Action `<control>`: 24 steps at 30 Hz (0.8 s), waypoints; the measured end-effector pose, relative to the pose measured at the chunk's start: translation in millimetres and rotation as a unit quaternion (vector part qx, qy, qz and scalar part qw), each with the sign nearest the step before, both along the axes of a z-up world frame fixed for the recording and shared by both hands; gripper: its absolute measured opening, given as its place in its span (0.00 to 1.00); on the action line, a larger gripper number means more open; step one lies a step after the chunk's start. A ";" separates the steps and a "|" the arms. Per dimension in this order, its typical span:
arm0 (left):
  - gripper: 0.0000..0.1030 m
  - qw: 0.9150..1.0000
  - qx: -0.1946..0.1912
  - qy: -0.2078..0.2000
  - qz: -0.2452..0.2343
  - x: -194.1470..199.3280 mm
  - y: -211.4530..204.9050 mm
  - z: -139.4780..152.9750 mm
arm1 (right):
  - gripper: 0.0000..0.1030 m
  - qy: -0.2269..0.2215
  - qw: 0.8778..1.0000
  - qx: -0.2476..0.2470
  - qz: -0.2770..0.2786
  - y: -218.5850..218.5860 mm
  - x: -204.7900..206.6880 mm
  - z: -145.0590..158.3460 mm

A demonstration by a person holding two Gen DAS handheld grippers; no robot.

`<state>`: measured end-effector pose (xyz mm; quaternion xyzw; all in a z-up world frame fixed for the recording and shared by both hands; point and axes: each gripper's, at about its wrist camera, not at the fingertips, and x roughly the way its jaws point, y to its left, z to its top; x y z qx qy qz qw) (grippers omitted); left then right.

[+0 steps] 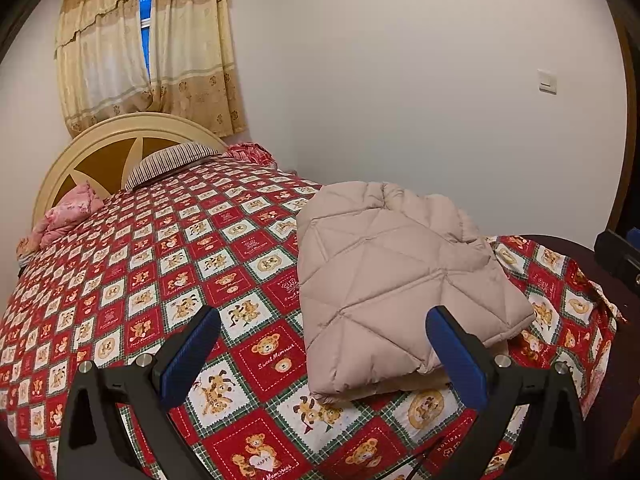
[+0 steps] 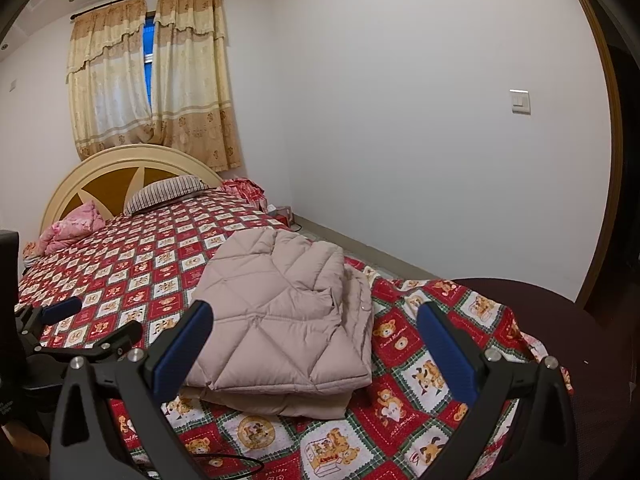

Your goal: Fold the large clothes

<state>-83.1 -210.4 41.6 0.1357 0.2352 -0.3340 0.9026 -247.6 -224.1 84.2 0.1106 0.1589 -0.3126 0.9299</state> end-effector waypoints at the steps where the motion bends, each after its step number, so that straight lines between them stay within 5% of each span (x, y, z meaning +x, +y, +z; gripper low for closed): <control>1: 0.99 1.000 0.000 -0.001 -0.001 0.0 0.1 0.0 | 1.00 0.000 1.000 -0.001 -0.001 0.6 -0.4 0.3; 12: 0.99 0.999 -0.014 -0.036 -0.002 -5.5 4.3 8.2 | 1.00 -0.003 1.000 0.002 -0.006 1.6 -2.1 1.0; 24: 0.99 1.000 -0.008 -0.021 -0.014 -3.4 0.0 5.9 | 1.00 0.000 1.000 0.004 -0.005 -0.6 -1.0 -0.3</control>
